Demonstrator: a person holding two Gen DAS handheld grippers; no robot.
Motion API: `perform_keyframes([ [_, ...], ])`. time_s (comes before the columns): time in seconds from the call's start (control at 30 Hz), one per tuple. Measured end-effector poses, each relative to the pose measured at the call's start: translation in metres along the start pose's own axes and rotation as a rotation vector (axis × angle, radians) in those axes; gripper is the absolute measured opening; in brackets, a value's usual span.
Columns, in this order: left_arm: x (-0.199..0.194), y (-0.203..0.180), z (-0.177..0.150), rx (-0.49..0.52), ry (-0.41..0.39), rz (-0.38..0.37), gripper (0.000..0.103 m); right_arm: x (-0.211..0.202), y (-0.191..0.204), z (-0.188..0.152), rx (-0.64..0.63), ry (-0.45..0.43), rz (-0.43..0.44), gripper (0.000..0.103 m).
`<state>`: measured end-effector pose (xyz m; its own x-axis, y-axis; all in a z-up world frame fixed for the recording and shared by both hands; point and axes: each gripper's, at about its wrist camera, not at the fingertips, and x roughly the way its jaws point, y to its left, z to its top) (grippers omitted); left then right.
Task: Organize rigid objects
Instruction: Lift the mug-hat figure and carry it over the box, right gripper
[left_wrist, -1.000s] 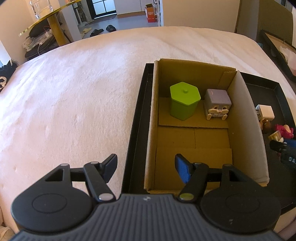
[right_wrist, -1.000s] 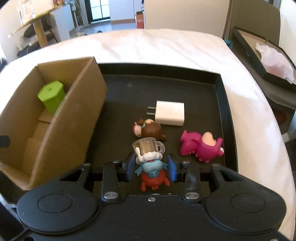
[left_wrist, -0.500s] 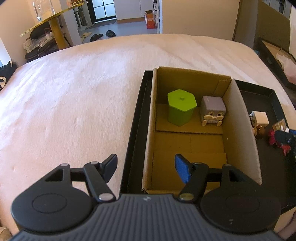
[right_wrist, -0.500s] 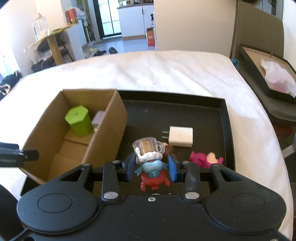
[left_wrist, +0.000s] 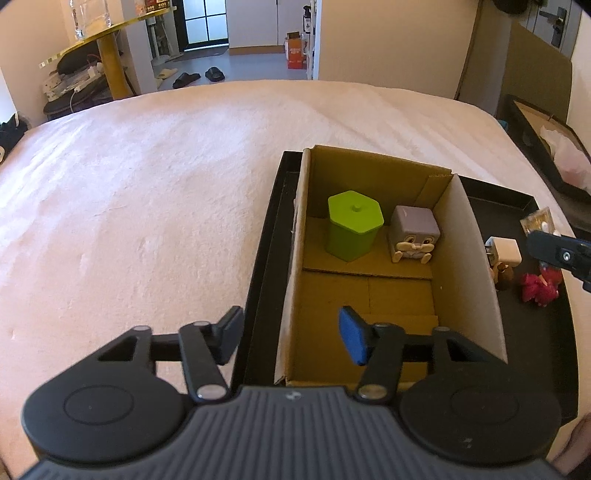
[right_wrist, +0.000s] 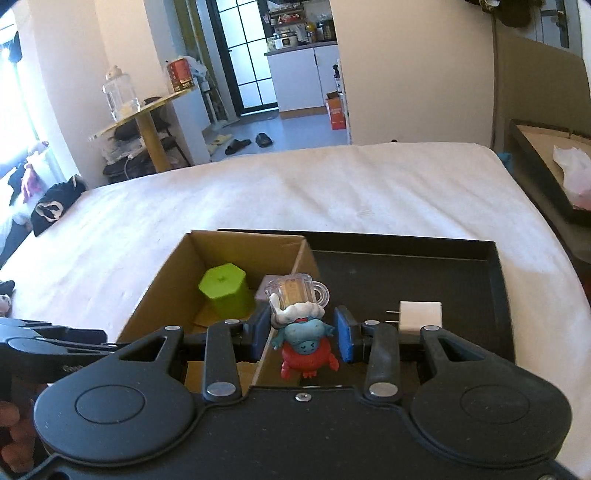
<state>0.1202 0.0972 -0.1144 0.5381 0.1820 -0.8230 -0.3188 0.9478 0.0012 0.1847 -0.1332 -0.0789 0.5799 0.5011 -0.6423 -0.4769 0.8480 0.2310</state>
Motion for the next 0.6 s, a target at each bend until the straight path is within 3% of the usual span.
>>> perform_keyframes([
  [0.2, 0.003, 0.007, -0.001, -0.023, -0.003, -0.050, 0.026, 0.004, 0.018, 0.004, -0.023, -0.026, 0.024, 0.037],
  [0.3, 0.005, 0.011, -0.001, -0.035, 0.002, -0.090, 0.019, 0.011, 0.025, 0.007, -0.038, -0.021, 0.029, 0.037],
  [0.6, 0.011, 0.023, -0.001, -0.090, 0.008, -0.125, 0.015, 0.023, 0.053, 0.011, -0.125, 0.006, 0.070, 0.037],
])
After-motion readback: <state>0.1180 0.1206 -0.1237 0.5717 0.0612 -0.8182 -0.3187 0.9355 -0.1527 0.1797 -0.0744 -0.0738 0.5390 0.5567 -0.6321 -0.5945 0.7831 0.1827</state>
